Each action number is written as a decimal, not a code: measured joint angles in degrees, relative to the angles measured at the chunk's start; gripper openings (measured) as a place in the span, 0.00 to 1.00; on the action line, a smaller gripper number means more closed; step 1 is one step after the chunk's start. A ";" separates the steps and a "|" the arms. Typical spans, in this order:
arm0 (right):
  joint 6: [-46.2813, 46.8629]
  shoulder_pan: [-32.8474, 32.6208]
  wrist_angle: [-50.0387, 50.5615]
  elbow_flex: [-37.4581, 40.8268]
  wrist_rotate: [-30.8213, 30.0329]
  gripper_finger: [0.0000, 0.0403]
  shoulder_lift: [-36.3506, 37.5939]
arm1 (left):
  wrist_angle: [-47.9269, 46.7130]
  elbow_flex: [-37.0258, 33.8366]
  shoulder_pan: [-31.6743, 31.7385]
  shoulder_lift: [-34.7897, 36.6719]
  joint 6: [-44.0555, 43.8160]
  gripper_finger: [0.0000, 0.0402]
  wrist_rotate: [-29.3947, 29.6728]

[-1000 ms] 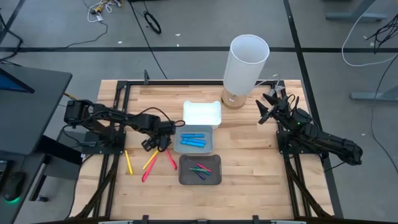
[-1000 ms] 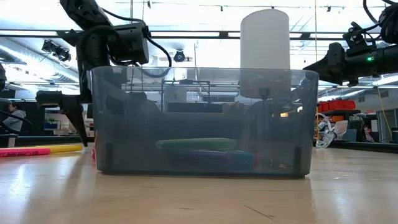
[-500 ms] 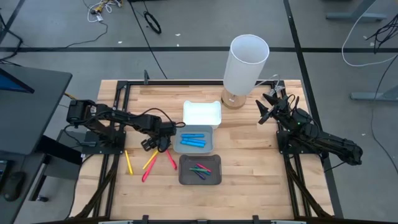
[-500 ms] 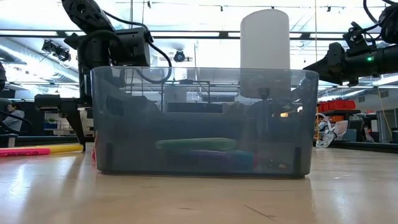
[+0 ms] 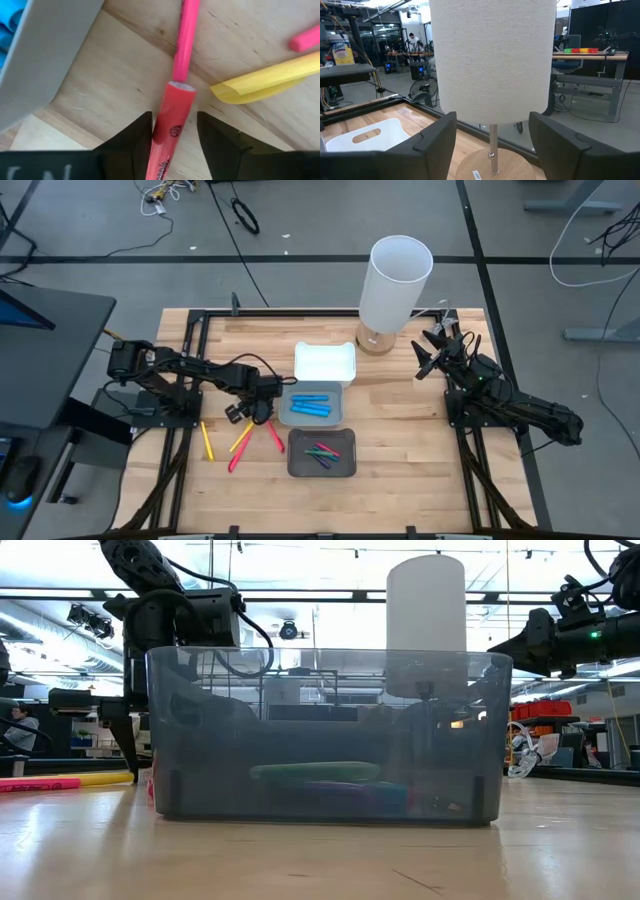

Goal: Pick & Place Markers
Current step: Put the pink highlighter pen into the gray bin

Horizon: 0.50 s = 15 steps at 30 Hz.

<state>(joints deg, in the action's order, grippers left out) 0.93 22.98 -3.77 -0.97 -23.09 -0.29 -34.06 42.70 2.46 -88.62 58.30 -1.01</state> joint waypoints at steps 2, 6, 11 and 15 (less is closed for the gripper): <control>0.02 0.00 -0.02 0.00 0.00 0.62 0.00 | 0.02 0.00 0.00 0.00 0.00 0.38 -0.11; 0.00 0.00 0.00 0.00 -0.01 0.62 0.00 | -0.14 0.00 0.00 0.00 -0.17 0.33 -0.17; 0.00 0.00 -0.01 0.00 -0.02 0.62 0.00 | -0.13 0.00 -0.04 0.00 -0.31 0.26 -0.55; 0.02 0.00 0.00 0.00 0.00 0.62 0.00 | -0.13 0.00 -0.04 0.00 -0.28 0.22 -0.55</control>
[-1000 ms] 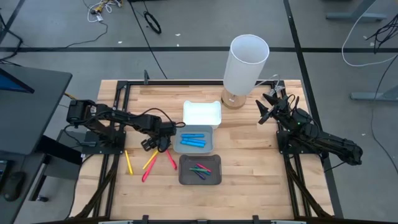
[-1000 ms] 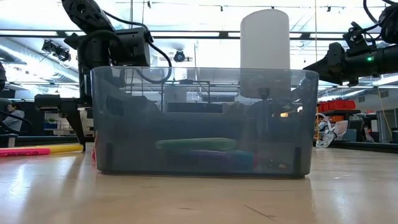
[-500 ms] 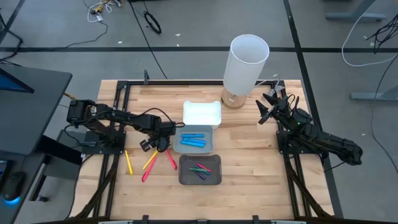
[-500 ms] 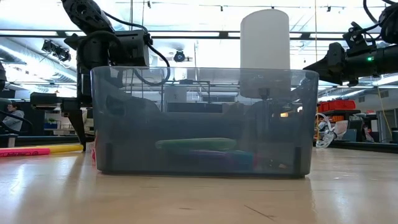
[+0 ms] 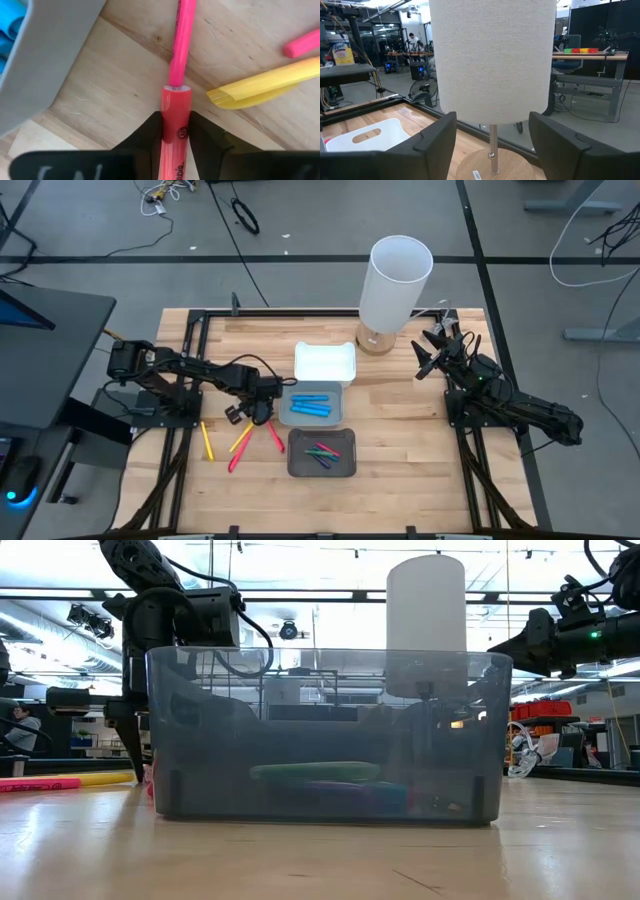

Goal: Pick & Place Markers
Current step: Put the pink highlighter pen into the gray bin

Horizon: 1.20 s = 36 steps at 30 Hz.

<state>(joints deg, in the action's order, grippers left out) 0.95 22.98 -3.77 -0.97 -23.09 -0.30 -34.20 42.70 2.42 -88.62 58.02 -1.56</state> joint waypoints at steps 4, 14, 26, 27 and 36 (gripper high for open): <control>0.00 0.00 0.00 0.00 -0.02 0.62 0.02 | -0.02 0.00 0.00 0.00 0.13 0.21 0.02; 0.00 0.00 -0.01 0.00 0.00 0.62 0.00 | -0.04 0.02 0.02 0.00 0.28 0.20 -2.65; -0.01 0.00 -0.02 0.00 -0.01 0.62 0.00 | -0.04 0.02 0.02 0.00 0.26 0.20 -2.69; -0.02 0.00 -0.02 0.00 0.00 0.62 0.00 | -0.06 0.02 0.02 0.00 0.26 0.20 -2.69; 0.00 0.00 -0.02 0.00 0.00 0.62 0.00 | -0.04 0.02 0.02 0.11 0.26 0.19 -2.62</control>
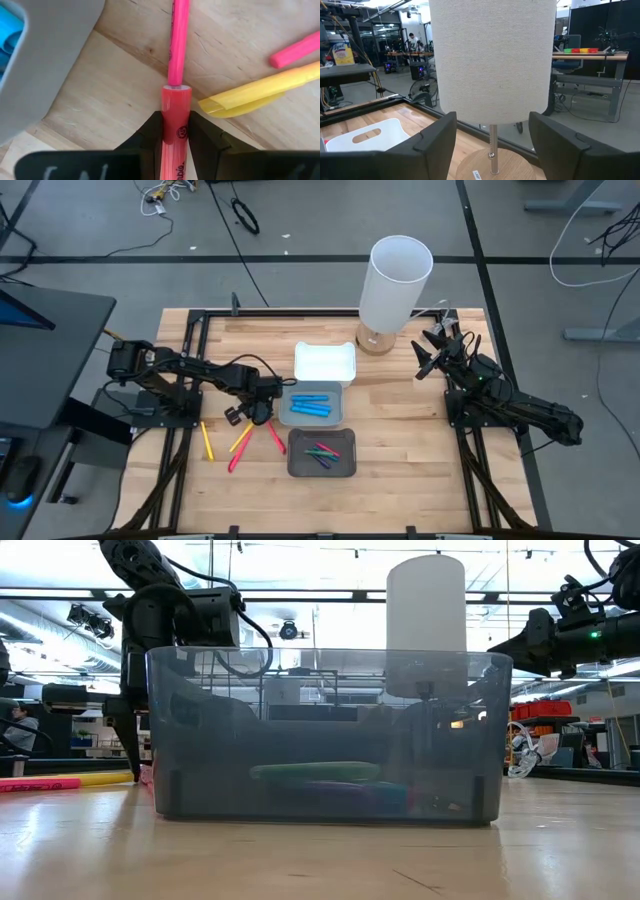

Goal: Pick & Place Markers
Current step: Put the pink highlighter pen into the gray bin

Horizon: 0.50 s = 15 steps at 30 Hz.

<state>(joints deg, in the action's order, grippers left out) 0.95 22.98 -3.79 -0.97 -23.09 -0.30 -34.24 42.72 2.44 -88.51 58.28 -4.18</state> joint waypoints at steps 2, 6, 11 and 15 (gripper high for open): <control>-0.01 0.00 0.02 0.00 0.00 0.62 0.00 | 0.26 0.00 0.00 0.33 -0.01 0.19 0.25; 0.00 0.01 0.02 0.00 -0.01 0.62 0.00 | 0.71 0.00 0.00 2.72 -0.02 0.19 1.37; -0.02 0.00 0.00 0.00 0.00 0.62 0.02 | 0.98 0.00 0.00 5.96 -0.45 0.19 1.48; -0.02 0.00 0.02 0.00 -0.02 0.62 0.00 | 0.64 0.02 0.00 8.37 -1.68 0.19 1.57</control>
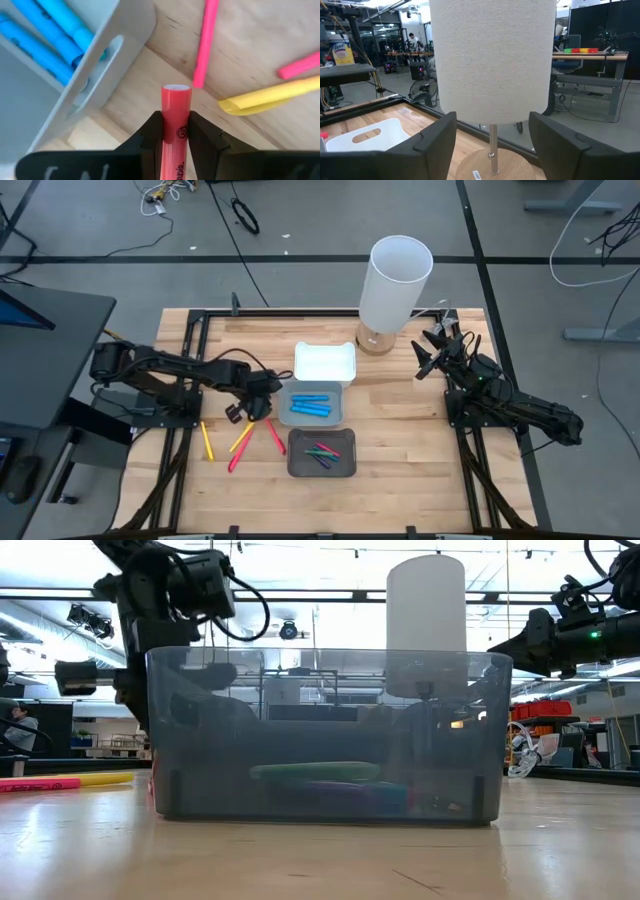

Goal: Pick & Place Markers
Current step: Put the pink highlighter pen into the gray bin

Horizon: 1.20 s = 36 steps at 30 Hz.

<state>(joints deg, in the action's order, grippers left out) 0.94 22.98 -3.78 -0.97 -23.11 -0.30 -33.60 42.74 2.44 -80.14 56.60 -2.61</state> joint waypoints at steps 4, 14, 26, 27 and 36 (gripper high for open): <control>0.01 0.00 0.00 0.00 0.01 0.62 0.00 | -0.63 0.00 0.01 2.63 -2.02 0.19 0.41; 0.00 0.00 0.00 0.00 0.02 0.62 0.02 | -0.98 0.00 0.00 8.69 -11.33 0.18 1.14; 0.00 0.00 0.01 0.00 0.01 0.62 0.02 | -1.13 0.00 0.01 15.45 -27.31 0.18 3.47; -0.01 0.00 -0.02 0.00 -0.01 0.62 0.02 | -1.21 0.00 0.00 16.02 -28.76 0.18 3.46; 0.01 0.00 0.01 0.00 0.02 0.62 0.02 | -7.91 1.56 0.00 19.14 -39.44 0.18 3.71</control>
<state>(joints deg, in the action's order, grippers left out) 0.94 22.98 -3.77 -0.97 -23.09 -0.27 -41.51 44.30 2.44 -60.99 17.16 1.10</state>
